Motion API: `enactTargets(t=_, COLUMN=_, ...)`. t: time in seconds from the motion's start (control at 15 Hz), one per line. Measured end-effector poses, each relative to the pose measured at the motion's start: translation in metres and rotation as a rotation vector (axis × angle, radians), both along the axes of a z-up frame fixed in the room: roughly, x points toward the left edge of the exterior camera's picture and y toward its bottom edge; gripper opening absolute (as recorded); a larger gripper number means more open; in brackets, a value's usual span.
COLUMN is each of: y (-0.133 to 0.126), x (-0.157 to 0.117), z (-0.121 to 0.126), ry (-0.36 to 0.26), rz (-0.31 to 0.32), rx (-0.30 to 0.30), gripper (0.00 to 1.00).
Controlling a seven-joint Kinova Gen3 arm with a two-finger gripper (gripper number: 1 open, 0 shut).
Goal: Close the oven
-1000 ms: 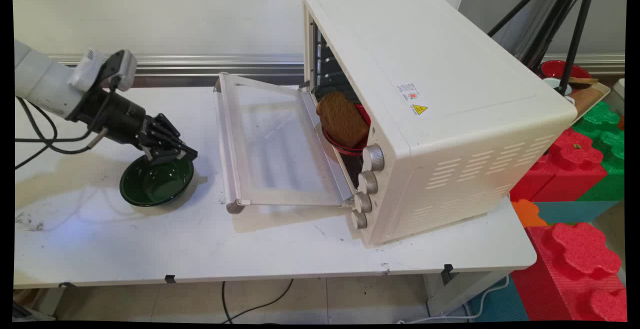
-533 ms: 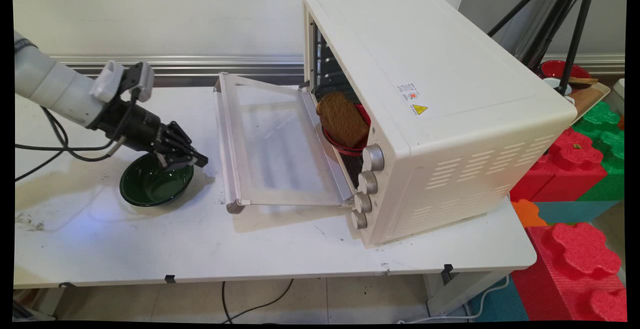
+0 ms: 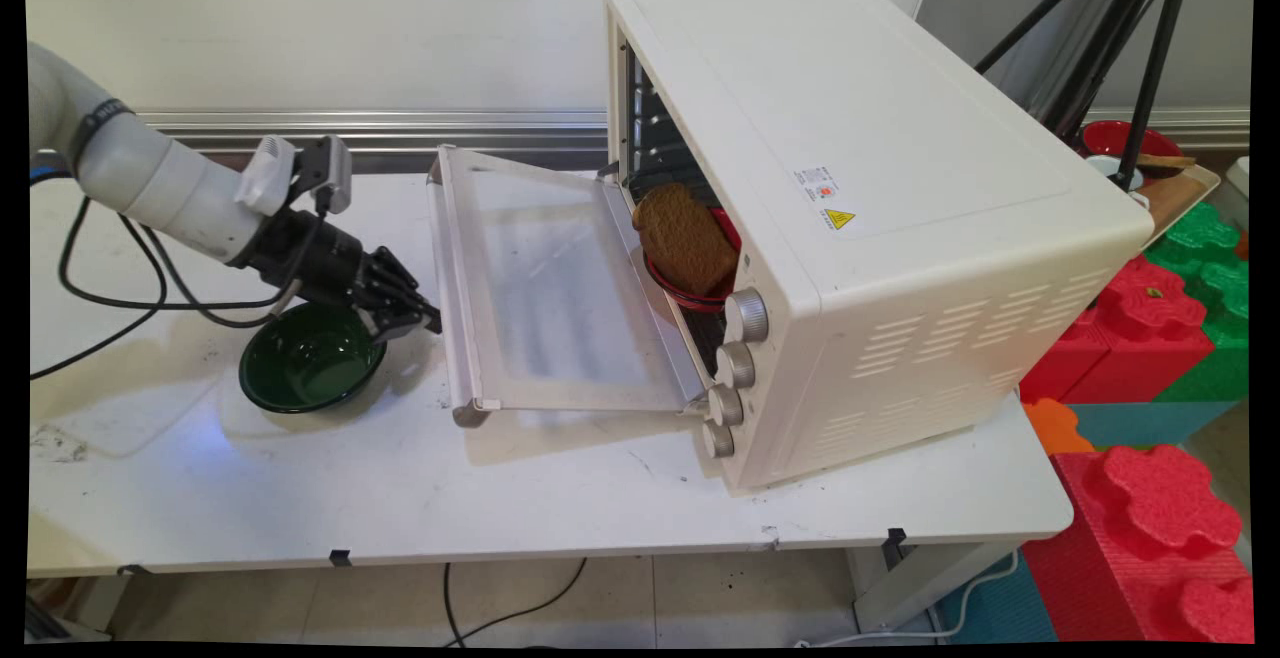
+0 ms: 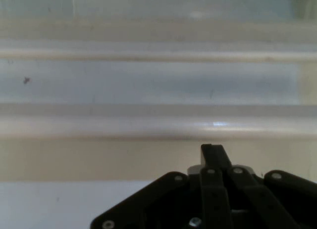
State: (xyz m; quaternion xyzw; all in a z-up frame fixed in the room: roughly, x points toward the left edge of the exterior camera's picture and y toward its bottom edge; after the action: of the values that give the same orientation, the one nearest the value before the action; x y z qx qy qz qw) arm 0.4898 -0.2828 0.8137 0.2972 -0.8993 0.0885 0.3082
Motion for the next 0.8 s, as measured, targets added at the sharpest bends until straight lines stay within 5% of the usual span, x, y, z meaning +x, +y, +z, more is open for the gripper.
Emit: enactTargets(t=0.8, y=-0.015, x=-0.016, z=0.007, ry=0.071, rz=0.008, rx=-0.072, gripper=0.00)
